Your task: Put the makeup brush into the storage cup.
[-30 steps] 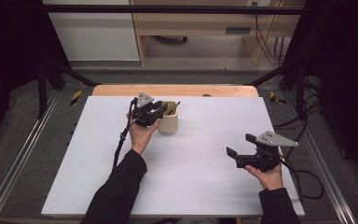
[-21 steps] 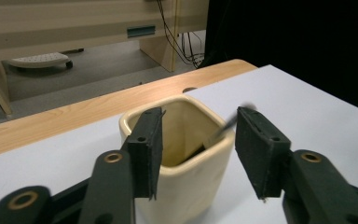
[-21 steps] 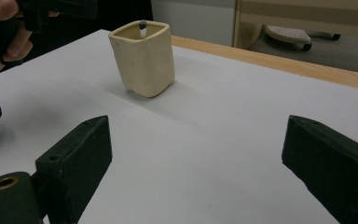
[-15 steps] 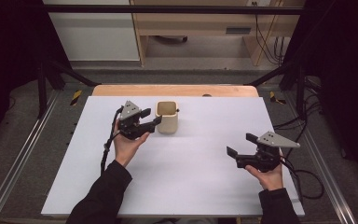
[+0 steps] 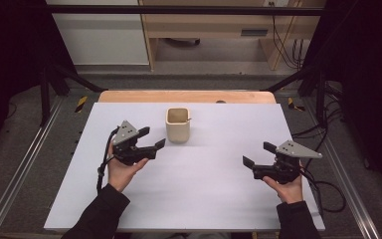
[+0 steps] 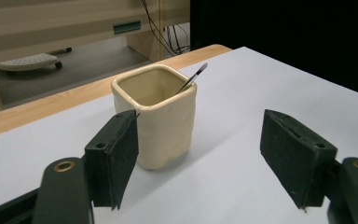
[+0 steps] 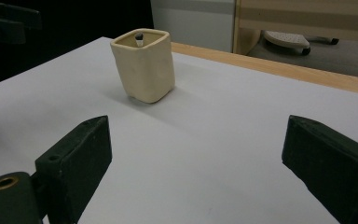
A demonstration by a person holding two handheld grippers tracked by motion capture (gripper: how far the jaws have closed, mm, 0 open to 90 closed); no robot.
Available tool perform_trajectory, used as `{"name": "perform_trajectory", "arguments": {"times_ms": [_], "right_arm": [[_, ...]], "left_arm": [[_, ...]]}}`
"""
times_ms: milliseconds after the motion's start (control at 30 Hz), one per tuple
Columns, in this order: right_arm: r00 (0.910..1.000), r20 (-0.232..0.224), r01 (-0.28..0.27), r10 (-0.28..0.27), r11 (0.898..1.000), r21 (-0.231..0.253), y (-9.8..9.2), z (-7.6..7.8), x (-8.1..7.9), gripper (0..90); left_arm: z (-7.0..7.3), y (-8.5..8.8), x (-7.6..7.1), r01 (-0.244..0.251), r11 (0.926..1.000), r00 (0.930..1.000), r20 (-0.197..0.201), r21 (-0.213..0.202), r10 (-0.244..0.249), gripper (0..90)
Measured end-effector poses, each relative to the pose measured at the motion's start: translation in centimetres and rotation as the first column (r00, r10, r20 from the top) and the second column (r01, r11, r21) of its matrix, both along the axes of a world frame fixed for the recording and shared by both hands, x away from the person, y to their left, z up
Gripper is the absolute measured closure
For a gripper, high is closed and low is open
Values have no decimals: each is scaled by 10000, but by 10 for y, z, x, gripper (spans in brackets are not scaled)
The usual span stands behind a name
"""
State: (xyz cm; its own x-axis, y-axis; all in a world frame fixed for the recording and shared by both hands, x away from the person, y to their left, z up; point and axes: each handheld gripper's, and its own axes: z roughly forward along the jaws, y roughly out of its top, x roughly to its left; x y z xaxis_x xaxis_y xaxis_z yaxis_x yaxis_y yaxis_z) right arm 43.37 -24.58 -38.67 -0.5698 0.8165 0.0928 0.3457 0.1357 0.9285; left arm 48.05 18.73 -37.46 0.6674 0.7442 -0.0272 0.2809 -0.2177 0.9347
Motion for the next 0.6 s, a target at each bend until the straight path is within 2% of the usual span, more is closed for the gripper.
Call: {"name": "perform_trajectory", "arguments": {"times_ms": [133,333,600], "right_arm": [[10000,-16,18,-18,10000,-14,0,0,0,85],[10000,-28,8,-8,10000,-43,1,-1,0,85],[10000,-27,15,-15,10000,-62,0,0,-1,85]], "left_arm": [[-2,9,-8,-74,9999,10000,-11,106,74,237],[-6,20,-15,-18,10000,9999,-143,26,19,207],[-11,38,-28,-374,9992,9993,-52,134,375,128]]}}
